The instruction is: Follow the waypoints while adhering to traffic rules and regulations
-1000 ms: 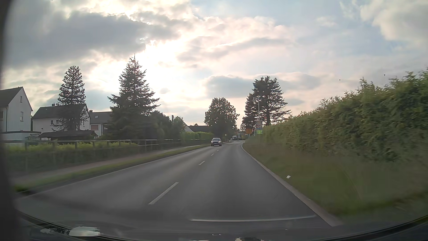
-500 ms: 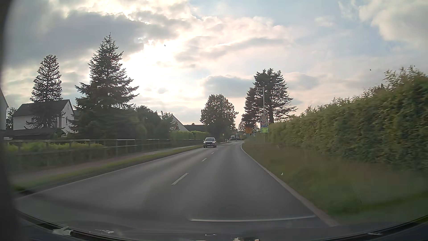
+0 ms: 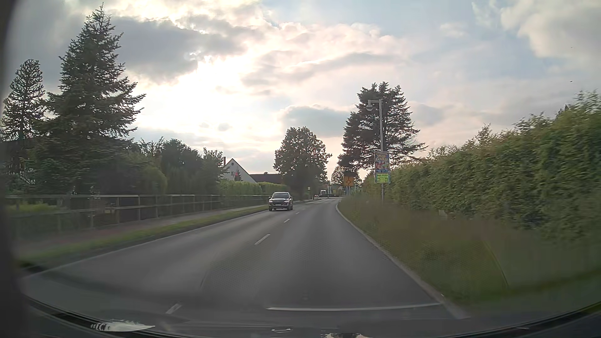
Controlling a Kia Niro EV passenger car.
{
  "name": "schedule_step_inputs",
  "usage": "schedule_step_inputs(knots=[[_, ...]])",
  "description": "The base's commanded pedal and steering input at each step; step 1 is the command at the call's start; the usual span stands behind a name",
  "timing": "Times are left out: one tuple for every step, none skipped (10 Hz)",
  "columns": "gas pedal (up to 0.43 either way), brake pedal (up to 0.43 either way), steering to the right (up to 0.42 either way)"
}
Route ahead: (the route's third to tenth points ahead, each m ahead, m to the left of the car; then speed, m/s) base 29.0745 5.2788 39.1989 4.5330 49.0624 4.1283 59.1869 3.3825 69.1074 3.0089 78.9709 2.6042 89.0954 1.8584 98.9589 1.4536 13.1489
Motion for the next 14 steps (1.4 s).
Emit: schedule_step_inputs(knots=[[0.118, 0.0, 0.006], [0.118, 0.0, 0.005], [0.118, 0.0, 0.005], [0.118, 0.0, 0.004], [0.118, 0.0, 0.004], [0.118, 0.0, 0.003], [0.118, 0.0, -0.001], [0.118, 0.0, -0.006], [0.118, 0.0, -0.008], [0.118, 0.0, -0.007], [0.118, 0.0, -0.007], [0.118, 0.0, -0.006], [0.118, 0.0, -0.005], [0.118, 0.0, -0.005]])
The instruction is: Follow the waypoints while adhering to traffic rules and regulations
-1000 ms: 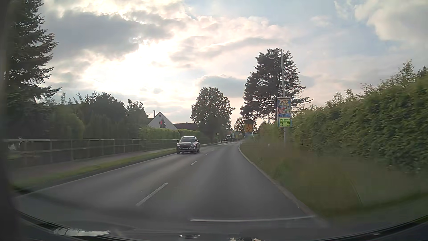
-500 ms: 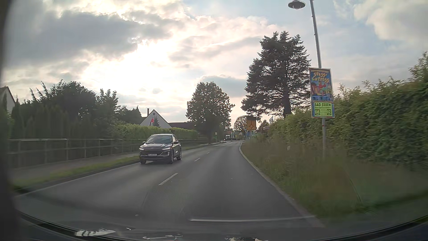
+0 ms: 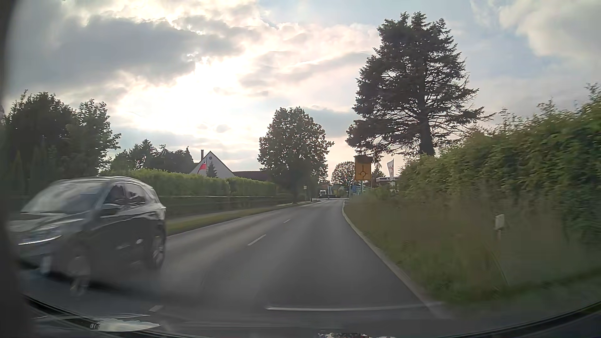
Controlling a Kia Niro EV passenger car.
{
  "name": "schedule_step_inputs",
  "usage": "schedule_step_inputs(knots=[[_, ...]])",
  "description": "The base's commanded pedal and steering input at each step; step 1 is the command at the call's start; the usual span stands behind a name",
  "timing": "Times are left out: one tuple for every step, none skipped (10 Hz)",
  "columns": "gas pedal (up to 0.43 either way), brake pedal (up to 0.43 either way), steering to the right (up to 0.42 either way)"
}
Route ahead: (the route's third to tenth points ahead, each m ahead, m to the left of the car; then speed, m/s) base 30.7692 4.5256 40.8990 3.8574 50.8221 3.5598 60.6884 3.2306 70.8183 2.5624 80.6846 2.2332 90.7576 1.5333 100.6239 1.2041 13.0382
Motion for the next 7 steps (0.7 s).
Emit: schedule_step_inputs(knots=[[0.118, 0.0, -0.004], [0.118, 0.0, -0.003], [0.118, 0.0, -0.002], [0.118, 0.0, -0.002], [0.118, 0.0, 0.0], [0.118, 0.0, 0.0], [0.118, 0.0, 0.0]])
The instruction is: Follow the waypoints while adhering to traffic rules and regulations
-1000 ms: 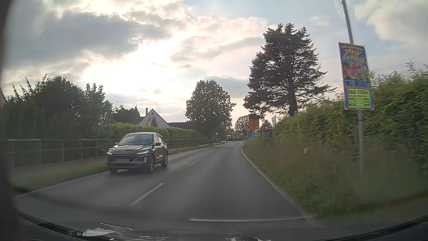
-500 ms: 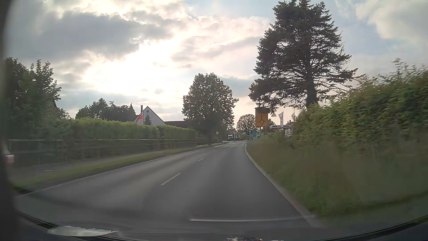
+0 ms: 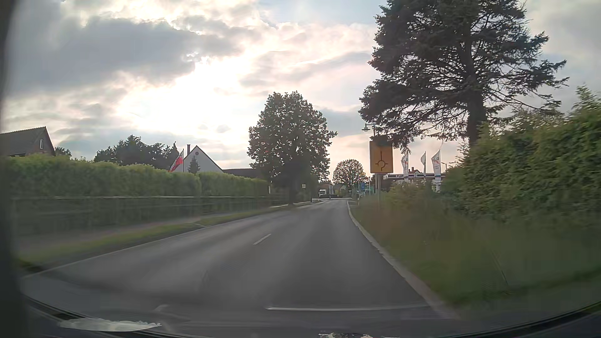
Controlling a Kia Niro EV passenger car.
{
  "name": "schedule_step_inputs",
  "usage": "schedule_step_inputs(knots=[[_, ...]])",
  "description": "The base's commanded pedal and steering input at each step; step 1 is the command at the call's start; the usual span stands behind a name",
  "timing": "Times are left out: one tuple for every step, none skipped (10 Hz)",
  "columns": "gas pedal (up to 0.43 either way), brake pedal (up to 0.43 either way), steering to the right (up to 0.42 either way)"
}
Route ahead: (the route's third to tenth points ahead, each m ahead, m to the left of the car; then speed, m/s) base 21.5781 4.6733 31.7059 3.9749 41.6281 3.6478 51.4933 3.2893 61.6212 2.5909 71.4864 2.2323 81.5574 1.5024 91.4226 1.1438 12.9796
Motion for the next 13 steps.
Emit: schedule_step_inputs(knots=[[0.118, 0.0, 0.001], [0.118, 0.0, 0.0], [0.118, 0.0, 0.001], [0.118, 0.0, 0.003], [0.118, 0.0, 0.003], [0.118, 0.0, 0.004], [0.118, 0.0, 0.006], [0.118, 0.0, 0.008], [0.118, 0.0, 0.008], [0.118, 0.0, 0.011], [0.118, 0.0, 0.013], [0.118, 0.0, 0.014], [0.118, 0.0, 0.014]])
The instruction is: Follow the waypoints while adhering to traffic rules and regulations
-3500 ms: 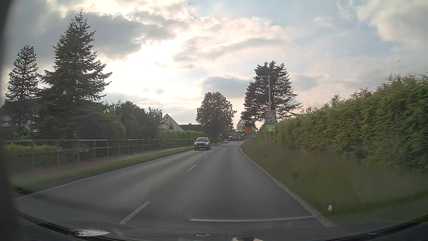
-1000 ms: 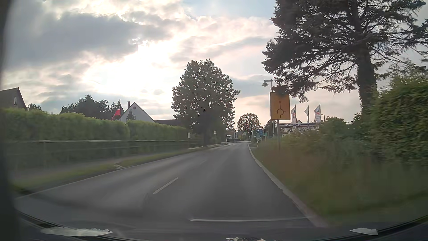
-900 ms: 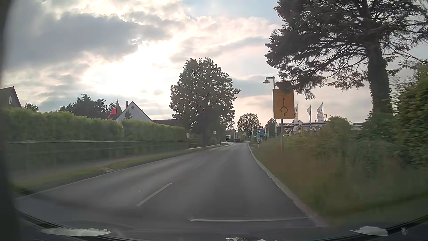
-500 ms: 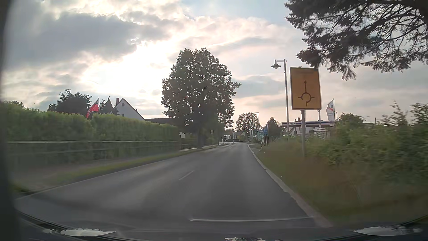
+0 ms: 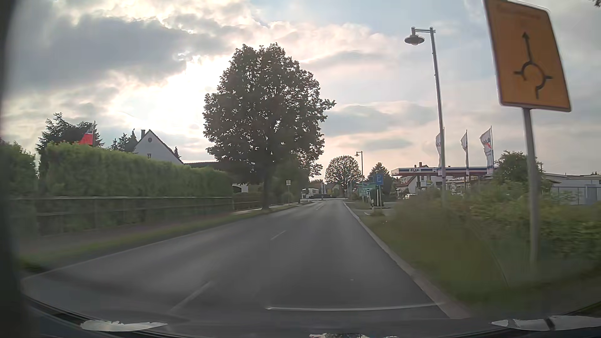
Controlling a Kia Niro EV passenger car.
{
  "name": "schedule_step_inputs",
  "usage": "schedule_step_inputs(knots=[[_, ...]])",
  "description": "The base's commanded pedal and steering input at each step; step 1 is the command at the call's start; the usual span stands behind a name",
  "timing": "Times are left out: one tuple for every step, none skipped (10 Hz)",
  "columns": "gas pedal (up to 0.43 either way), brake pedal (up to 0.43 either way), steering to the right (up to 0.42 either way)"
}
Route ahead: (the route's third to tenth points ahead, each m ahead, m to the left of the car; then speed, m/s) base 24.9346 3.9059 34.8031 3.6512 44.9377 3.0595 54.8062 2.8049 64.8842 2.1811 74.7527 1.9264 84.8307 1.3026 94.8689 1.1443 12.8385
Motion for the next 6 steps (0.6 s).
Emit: schedule_step_inputs(knots=[[0.118, 0.0, 0.014], [0.11, 0.0, 0.014], [0.11, 0.0, 0.012], [0.11, 0.0, 0.012], [0.11, 0.0, 0.01], [0.11, 0.0, 0.007]])
